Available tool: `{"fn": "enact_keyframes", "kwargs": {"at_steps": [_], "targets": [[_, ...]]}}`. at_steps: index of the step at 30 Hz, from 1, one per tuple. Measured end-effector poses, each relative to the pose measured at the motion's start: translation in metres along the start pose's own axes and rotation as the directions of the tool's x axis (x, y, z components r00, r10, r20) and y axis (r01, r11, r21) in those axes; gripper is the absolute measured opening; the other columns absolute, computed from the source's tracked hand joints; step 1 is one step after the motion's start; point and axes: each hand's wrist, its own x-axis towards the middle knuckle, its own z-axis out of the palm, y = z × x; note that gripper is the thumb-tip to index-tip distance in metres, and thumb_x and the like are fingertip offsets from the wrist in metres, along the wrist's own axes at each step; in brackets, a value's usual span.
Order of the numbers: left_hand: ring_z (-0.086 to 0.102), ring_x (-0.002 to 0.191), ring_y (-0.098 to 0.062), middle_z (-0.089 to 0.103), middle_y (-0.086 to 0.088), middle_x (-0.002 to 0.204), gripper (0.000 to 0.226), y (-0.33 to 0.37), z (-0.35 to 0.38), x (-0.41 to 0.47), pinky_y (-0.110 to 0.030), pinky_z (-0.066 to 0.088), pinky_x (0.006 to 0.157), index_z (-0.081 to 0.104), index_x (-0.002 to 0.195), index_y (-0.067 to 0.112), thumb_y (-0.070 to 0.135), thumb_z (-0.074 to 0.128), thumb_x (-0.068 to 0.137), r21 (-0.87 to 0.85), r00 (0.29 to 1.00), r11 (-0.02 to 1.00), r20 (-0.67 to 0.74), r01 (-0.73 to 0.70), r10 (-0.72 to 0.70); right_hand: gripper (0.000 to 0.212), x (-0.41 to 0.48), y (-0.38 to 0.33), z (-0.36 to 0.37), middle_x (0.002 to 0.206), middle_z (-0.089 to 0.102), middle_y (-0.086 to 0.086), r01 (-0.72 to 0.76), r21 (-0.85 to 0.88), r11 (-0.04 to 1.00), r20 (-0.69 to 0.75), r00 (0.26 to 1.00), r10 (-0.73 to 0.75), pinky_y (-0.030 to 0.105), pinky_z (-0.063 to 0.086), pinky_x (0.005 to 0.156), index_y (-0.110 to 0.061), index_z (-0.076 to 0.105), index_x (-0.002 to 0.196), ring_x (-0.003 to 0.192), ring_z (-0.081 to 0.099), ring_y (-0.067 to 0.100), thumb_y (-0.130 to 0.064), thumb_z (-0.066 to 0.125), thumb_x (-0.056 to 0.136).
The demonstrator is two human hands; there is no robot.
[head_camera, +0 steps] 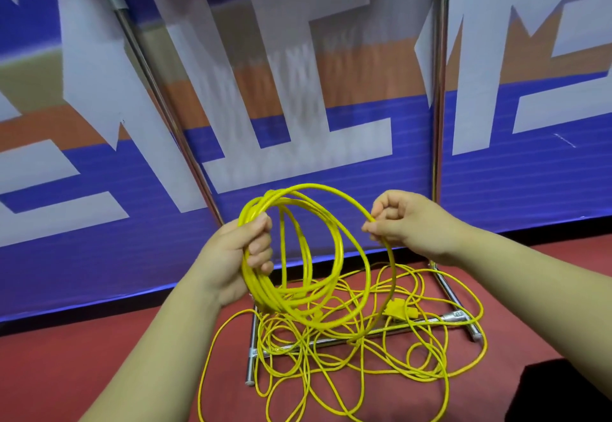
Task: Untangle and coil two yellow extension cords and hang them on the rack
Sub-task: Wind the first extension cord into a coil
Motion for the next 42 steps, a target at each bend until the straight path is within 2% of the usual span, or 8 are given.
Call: {"fn": "enact_keyframes", "kwargs": {"at_steps": [3, 7, 15, 21, 25, 30, 38, 42], "targets": [[0.038, 0.038, -0.009, 0.039, 0.002, 0.052, 0.057, -0.006, 0.005, -0.003, -0.026, 0.045, 0.045, 0.06, 0.086, 0.01, 0.039, 0.097, 0.052, 0.077, 0.992, 0.995, 0.109, 0.056, -0.064, 0.02, 0.002, -0.005, 0.01, 0.077, 0.064, 0.02, -0.016, 0.14, 0.99, -0.056, 0.998, 0.024, 0.044, 0.052, 0.08, -0.009, 0.055, 0.092, 0.08, 0.066, 0.029, 0.0, 0.072, 0.087], [0.041, 0.04, -0.01, 0.04, 0.001, 0.052, 0.055, -0.019, 0.015, -0.003, -0.027, 0.046, 0.049, 0.051, 0.092, 0.008, 0.034, 0.09, 0.063, 0.162, 0.976, 0.982, 0.178, 0.099, -0.128, 0.021, 0.003, -0.019, 0.018, 0.092, 0.072, 0.019, -0.005, 0.278, 0.961, -0.117, 0.992, 0.038, 0.031, 0.06, 0.069, -0.012, 0.056, 0.094, 0.076, 0.067, 0.02, -0.001, 0.072, 0.087], [0.034, 0.036, -0.005, 0.036, 0.004, 0.049, 0.06, -0.016, 0.017, -0.006, -0.023, 0.039, 0.043, 0.047, 0.093, 0.009, 0.043, 0.089, 0.067, 0.201, 0.951, 0.973, 0.261, 0.113, -0.164, 0.027, 0.003, -0.013, 0.021, 0.086, 0.074, 0.017, 0.03, -0.122, 0.992, -0.005, 1.0, -0.031, 0.044, 0.058, 0.075, -0.011, 0.055, 0.109, 0.074, 0.069, 0.026, -0.012, 0.073, 0.089], [0.033, 0.035, -0.006, 0.035, 0.002, 0.05, 0.034, -0.014, 0.018, -0.007, -0.023, 0.037, 0.042, 0.047, 0.075, 0.013, 0.033, 0.073, 0.084, 0.327, 0.936, 0.926, 0.227, 0.186, -0.269, 0.023, 0.001, -0.029, 0.027, 0.088, 0.074, 0.006, 0.11, 0.069, 0.992, -0.015, 0.994, -0.11, 0.025, 0.055, 0.069, -0.014, 0.061, 0.115, 0.072, 0.067, 0.013, -0.016, 0.068, 0.093], [0.037, 0.037, -0.008, 0.038, 0.001, 0.052, 0.027, -0.02, 0.021, -0.005, -0.025, 0.041, 0.045, 0.054, 0.068, 0.02, 0.033, 0.075, 0.08, 0.374, 0.927, 0.903, 0.214, 0.213, -0.307, 0.007, 0.003, -0.025, 0.032, 0.063, 0.06, -0.003, 0.142, 0.035, 0.989, 0.051, 0.988, -0.144, 0.02, 0.038, 0.05, -0.014, 0.072, 0.095, 0.053, 0.044, 0.011, -0.01, 0.067, 0.093], [0.038, 0.038, -0.01, 0.04, 0.001, 0.051, 0.031, -0.018, 0.018, -0.004, -0.026, 0.043, 0.046, 0.051, 0.062, 0.02, 0.028, 0.073, 0.082, 0.321, 0.957, 0.926, 0.137, 0.2, -0.254, 0.006, 0.002, -0.021, 0.023, 0.079, 0.067, 0.01, 0.086, 0.024, 0.996, 0.193, 0.977, -0.089, 0.021, 0.035, 0.05, -0.015, 0.075, 0.091, 0.055, 0.043, 0.011, -0.012, 0.07, 0.091], [0.041, 0.04, -0.01, 0.042, 0.0, 0.054, 0.022, -0.021, 0.024, 0.001, -0.028, 0.047, 0.048, 0.053, 0.069, 0.017, 0.02, 0.065, 0.087, 0.249, 0.946, 0.945, 0.188, 0.214, -0.264, 0.01, 0.021, -0.014, 0.023, 0.075, 0.071, 0.001, 0.06, 0.477, 0.877, -0.276, 0.957, 0.085, 0.022, 0.037, 0.057, -0.015, 0.071, 0.095, 0.063, 0.048, 0.01, -0.008, 0.064, 0.094], [0.034, 0.038, -0.007, 0.035, 0.003, 0.052, 0.023, -0.023, 0.021, 0.001, -0.025, 0.04, 0.044, 0.051, 0.07, 0.019, 0.022, 0.063, 0.09, 0.22, 0.95, 0.952, 0.181, 0.212, -0.254, 0.005, 0.022, -0.006, 0.015, 0.079, 0.072, 0.002, 0.029, 0.45, 0.892, -0.302, 0.946, 0.121, 0.023, 0.04, 0.059, -0.014, 0.07, 0.095, 0.065, 0.051, 0.009, -0.013, 0.065, 0.095]]}}
